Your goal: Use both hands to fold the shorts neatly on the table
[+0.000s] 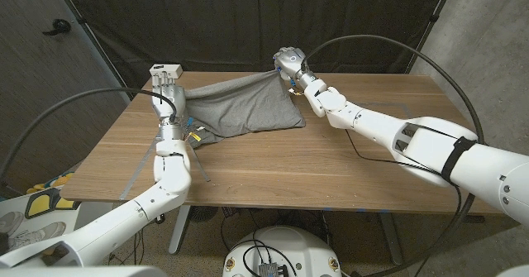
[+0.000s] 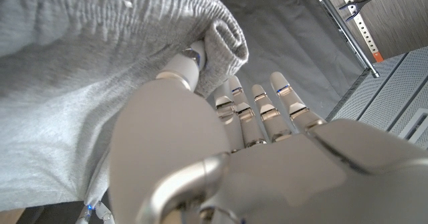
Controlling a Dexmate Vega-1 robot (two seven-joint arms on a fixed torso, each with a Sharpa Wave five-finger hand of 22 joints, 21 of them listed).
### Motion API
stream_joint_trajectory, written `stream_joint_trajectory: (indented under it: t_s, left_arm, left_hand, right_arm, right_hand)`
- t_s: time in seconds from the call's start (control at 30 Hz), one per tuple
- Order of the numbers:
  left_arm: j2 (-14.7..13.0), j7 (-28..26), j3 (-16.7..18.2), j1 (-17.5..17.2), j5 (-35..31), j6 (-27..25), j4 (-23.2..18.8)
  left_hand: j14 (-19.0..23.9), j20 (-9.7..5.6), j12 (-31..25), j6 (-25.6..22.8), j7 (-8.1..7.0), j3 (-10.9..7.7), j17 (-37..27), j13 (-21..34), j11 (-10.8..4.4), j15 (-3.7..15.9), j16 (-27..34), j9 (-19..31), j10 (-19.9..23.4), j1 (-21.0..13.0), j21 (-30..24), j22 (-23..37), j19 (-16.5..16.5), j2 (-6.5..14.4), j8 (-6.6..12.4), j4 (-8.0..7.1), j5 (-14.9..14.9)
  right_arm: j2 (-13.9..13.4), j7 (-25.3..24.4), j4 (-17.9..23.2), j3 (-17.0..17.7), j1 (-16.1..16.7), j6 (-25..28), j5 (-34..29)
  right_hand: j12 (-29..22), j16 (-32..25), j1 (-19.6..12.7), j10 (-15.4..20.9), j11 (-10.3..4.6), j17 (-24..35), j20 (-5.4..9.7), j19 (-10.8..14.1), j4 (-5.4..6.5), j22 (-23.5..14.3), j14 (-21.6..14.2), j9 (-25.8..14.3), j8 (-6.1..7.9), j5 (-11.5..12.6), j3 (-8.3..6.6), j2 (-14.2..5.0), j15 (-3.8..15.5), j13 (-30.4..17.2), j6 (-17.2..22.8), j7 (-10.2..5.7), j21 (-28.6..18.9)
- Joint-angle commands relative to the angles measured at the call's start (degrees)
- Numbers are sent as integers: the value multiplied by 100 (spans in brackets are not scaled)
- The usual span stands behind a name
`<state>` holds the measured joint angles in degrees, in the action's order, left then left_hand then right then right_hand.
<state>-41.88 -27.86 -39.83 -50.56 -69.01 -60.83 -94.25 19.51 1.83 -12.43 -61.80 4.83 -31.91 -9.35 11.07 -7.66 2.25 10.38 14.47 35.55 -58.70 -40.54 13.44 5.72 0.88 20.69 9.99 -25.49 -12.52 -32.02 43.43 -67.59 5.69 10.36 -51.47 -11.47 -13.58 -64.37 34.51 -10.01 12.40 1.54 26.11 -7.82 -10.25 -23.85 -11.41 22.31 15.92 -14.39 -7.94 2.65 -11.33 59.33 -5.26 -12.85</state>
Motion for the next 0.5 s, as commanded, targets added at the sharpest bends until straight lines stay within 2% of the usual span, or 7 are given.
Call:
stream_joint_trajectory:
  t_s: [0.03, 0.17, 0.2, 0.3, 0.5]
  left_arm:
    - [56, 515, -675, 509, -294, -426, 645]
    - [74, 714, -877, 623, -407, -527, 824]
    - [73, 794, -933, 656, -449, -560, 865]
    - [80, 951, -1070, 730, -560, -651, 984]
    - [124, 1336, -1419, 884, -1043, -918, 1314]
  left_hand:
    - [12, -19, 10, -456, 10, -49, -3, 22, -30, 510, -28, 337, 31, -80, -52, 25, 5, -3, 423, -13, -20]
    - [-3, -5, 27, -457, -13, -53, -4, 23, -36, 497, -32, 316, -5, -78, -60, 25, -23, -3, 402, -18, -12]
    - [-11, 0, 39, -456, -32, -53, -4, 23, -42, 486, -34, 308, -33, -76, -66, 25, -26, -3, 394, -21, -9]
    - [-29, 13, 55, -457, -31, -53, -5, 23, -50, 466, -38, 295, -72, -70, -72, 24, -44, -4, 381, -25, -4]
    - [-49, 44, 89, -480, -32, -55, -7, 24, -38, 423, -38, 266, -160, -61, -86, 24, -82, -7, 361, -31, 5]
  right_arm:
    - [1189, 80, -2285, -953, -717, -570, 853]
    - [1284, 740, -2311, -1419, -863, -517, 1350]
    - [1181, 825, -2075, -1523, -857, -405, 1451]
    - [1101, 910, -1874, -1769, -895, -307, 1687]
    - [1212, 1423, -1869, -2110, -1049, -202, 2021]
  right_hand:
    - [-3, -35, -30, 40, 5, 28, 5, 45, 12, -24, -65, -24, 23, 18, 40, -22, 1019, -11, 13, -22, 12]
    - [-4, -34, -32, 46, 14, 29, -3, 52, 12, -24, -67, -23, 21, 17, 44, -23, 1021, -12, 13, -32, 10]
    - [-4, -34, -32, 48, 9, 29, -5, 54, 11, -24, -66, -23, 18, 17, 45, -22, 1021, -12, 8, -32, 9]
    - [-3, -36, -31, 48, 6, 32, -6, 52, 13, -24, -67, -23, 15, 15, 52, -21, 1022, -12, 4, -40, 11]
    - [-3, -38, -30, 57, 9, 37, -12, 50, 16, -25, -68, -22, 8, 11, 65, -24, 1022, -13, -2, -38, 13]
